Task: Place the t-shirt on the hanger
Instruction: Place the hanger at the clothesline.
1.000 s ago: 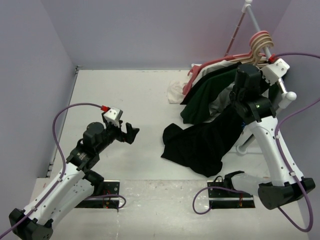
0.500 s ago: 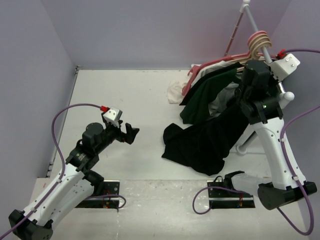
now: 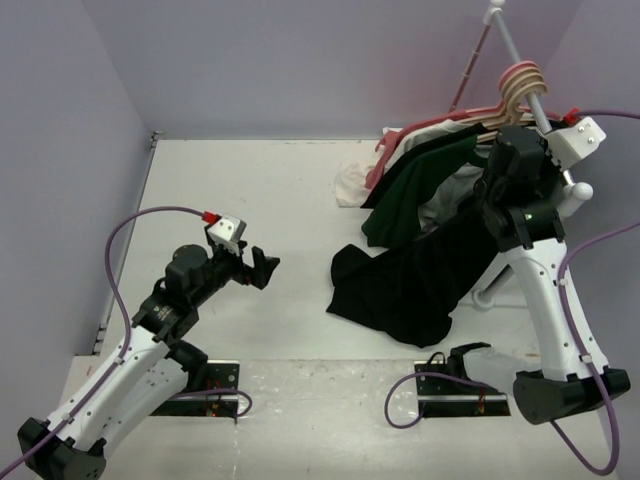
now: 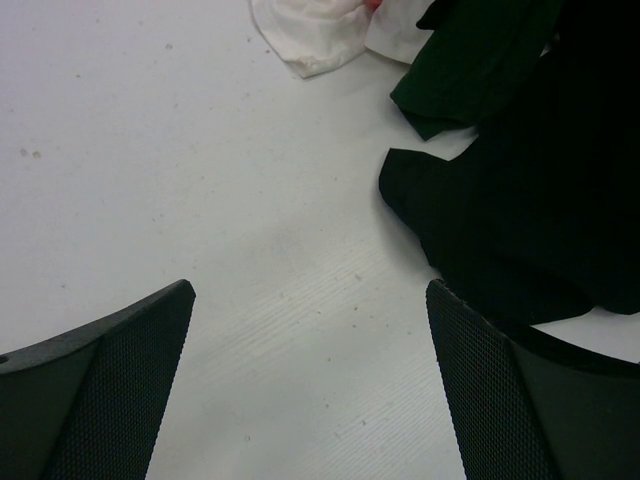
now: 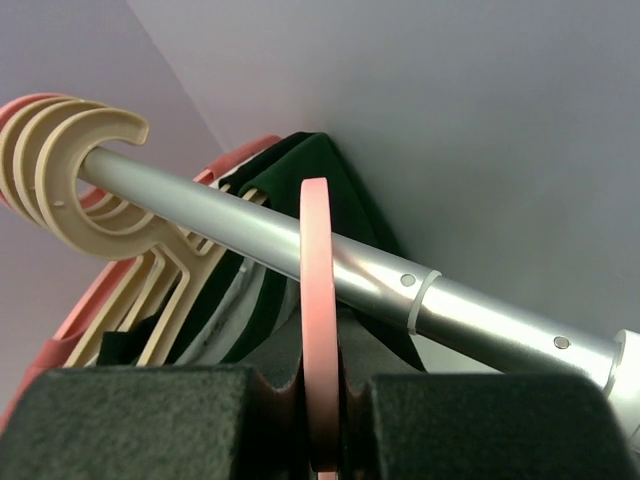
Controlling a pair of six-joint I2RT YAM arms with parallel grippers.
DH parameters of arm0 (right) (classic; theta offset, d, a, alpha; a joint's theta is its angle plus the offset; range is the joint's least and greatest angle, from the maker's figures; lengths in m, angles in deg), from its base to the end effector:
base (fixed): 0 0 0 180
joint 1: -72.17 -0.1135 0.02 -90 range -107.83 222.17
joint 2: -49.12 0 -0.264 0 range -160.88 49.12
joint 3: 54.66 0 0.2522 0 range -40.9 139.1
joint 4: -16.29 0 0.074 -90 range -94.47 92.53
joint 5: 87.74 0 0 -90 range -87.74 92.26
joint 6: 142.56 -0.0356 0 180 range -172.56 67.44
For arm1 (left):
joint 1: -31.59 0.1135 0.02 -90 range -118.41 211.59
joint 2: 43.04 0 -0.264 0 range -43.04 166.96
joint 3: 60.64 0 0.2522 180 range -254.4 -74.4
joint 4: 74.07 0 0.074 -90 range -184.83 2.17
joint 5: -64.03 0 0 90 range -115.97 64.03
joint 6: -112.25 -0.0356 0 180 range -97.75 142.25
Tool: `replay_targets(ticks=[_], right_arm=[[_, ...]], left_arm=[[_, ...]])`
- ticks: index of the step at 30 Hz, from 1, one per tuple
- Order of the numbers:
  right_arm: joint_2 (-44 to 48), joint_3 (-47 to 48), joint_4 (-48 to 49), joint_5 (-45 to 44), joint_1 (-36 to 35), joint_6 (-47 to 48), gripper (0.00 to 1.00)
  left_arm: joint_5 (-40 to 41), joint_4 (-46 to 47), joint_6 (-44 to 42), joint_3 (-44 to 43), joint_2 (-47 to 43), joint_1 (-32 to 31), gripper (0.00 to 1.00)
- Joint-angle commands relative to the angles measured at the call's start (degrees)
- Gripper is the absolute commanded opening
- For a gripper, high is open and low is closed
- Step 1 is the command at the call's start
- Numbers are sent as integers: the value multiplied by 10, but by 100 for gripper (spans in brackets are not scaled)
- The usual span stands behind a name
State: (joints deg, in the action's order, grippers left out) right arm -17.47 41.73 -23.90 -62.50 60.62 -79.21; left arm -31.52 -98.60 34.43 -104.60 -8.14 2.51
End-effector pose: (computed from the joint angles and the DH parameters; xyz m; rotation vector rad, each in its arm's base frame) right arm 0.2236 0.0128 0.4650 0.9675 1.3612 -0.4822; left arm 0.1364 -0.0798 0.2751 0.3448 1.8491 -0.5891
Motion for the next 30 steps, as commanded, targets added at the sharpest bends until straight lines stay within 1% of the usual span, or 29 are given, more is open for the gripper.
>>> replay_targets(ticks=[1,3,13,18,19,21,23,24,29,30], right_arm=[[12,-42,-20,13,7,-59,0],[7,-61,-20,16,9,-67,0],[-11,-73,-43,53,27,-97,0],[-8,-70,-48,62,29,-98,4],[-7,-70,-51,66,29,-100,15],[-5,-71,-51,68,29,-100,19],[-7,-72,-51,70,29,-101,21],[-8,-73,-53,70,29,-99,27],[-16,-64,-72,89,29,-115,46],[-18,-62,-71,96,29,-114,46]], left_arm=[[-6,16,-15,-8,1,-3,100],[-8,16,-15,-8,2,-3,100],[-21,18,-16,-7,4,-3,100],[-27,19,-17,-8,4,-4,100],[-30,20,-18,-7,3,-4,100],[-32,22,-19,-7,3,-3,100],[-34,22,-19,-7,3,-3,100],[-36,22,-19,-7,3,-3,100],[-40,22,-19,-8,0,-4,99],[-40,22,-19,-8,-1,-3,100]])
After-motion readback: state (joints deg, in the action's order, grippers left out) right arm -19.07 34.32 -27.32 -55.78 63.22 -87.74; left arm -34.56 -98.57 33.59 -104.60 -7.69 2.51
